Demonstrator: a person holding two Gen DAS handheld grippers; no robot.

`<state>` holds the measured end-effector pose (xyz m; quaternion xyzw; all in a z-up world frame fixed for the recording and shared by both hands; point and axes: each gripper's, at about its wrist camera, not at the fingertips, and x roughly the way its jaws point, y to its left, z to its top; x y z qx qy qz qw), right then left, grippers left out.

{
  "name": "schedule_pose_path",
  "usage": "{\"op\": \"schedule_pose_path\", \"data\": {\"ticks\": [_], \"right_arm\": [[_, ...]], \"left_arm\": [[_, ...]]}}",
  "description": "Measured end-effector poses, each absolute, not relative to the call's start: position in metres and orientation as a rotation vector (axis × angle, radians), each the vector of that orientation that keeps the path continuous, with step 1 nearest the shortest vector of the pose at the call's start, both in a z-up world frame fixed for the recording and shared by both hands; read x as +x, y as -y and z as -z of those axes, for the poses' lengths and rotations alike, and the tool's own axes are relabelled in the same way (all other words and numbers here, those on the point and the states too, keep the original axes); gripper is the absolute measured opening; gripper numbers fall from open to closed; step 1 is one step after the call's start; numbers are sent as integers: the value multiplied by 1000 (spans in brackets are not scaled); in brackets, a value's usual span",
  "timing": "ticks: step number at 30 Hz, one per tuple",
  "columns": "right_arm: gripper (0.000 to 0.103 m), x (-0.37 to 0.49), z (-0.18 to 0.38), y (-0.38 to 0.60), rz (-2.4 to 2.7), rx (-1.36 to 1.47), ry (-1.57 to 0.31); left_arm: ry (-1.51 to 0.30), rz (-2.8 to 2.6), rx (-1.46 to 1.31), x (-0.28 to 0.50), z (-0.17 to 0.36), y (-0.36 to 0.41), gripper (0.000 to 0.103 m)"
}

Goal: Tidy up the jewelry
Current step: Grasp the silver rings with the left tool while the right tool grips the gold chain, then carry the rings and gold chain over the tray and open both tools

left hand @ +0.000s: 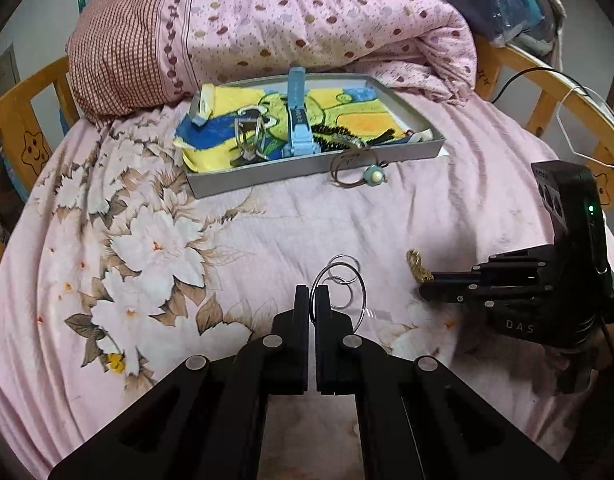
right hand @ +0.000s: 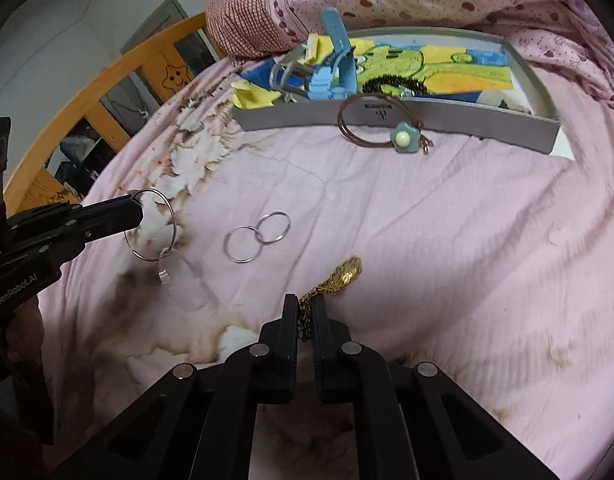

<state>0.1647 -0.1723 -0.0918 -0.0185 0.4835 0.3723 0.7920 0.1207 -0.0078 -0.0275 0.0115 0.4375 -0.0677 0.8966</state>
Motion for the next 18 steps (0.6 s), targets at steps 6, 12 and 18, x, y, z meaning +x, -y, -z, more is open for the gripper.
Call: {"op": "schedule_pose_path", "data": {"ticks": [6, 12, 18], "right_arm": [[7, 152, 72, 175, -808, -14, -981], [7, 155, 56, 175, -797, -7, -896], [7, 180, 40, 183, -735, -9, -776]], "left_arm": [[-869, 144, 20, 110, 10, 6, 1], [-842, 161, 27, 118, -1, 10, 1], [-804, 183, -10, 152, -10, 16, 1]]}}
